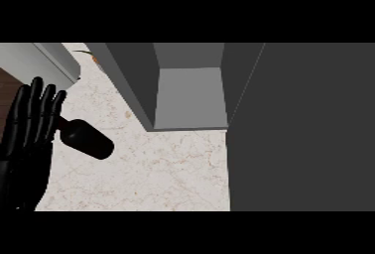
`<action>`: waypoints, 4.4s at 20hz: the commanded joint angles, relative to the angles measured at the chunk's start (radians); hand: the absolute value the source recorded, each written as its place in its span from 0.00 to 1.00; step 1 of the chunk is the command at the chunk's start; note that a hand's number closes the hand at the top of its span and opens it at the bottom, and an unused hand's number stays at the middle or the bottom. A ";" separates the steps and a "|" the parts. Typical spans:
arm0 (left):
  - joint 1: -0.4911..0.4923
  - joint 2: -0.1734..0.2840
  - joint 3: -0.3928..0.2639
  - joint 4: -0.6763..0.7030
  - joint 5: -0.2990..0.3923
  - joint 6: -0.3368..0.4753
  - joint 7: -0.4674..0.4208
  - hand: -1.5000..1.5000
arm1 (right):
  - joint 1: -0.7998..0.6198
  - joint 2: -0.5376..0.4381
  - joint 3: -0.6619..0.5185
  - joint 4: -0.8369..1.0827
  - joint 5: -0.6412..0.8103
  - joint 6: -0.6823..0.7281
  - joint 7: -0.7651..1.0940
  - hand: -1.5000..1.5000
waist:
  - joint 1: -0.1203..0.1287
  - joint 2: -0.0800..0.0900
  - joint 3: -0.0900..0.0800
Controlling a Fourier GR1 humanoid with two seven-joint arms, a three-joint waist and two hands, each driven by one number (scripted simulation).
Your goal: Pick up the wine, place it into the cabinet and close the cabinet
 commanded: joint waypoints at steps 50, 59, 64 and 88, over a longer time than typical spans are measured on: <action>0.026 0.241 0.423 0.008 0.892 -0.351 0.393 0.00 | 0.096 0.006 0.178 -0.520 -0.134 0.059 0.530 0.00 | 0.021 0.008 -0.004; -0.004 0.260 0.444 0.120 0.865 -0.357 0.424 0.00 | 0.047 -0.001 0.125 -0.528 -0.170 0.064 0.586 0.00 | 0.022 0.009 -0.004; -0.090 0.282 0.413 0.233 0.867 -0.353 0.450 0.00 | -0.007 -0.009 0.105 -0.537 -0.195 0.058 0.639 0.00 | 0.018 0.009 -0.004; -0.129 0.223 0.417 0.753 0.517 -0.633 0.035 0.00 | -0.016 0.042 0.120 -0.549 -0.162 0.054 0.681 0.00 | 0.020 0.009 -0.004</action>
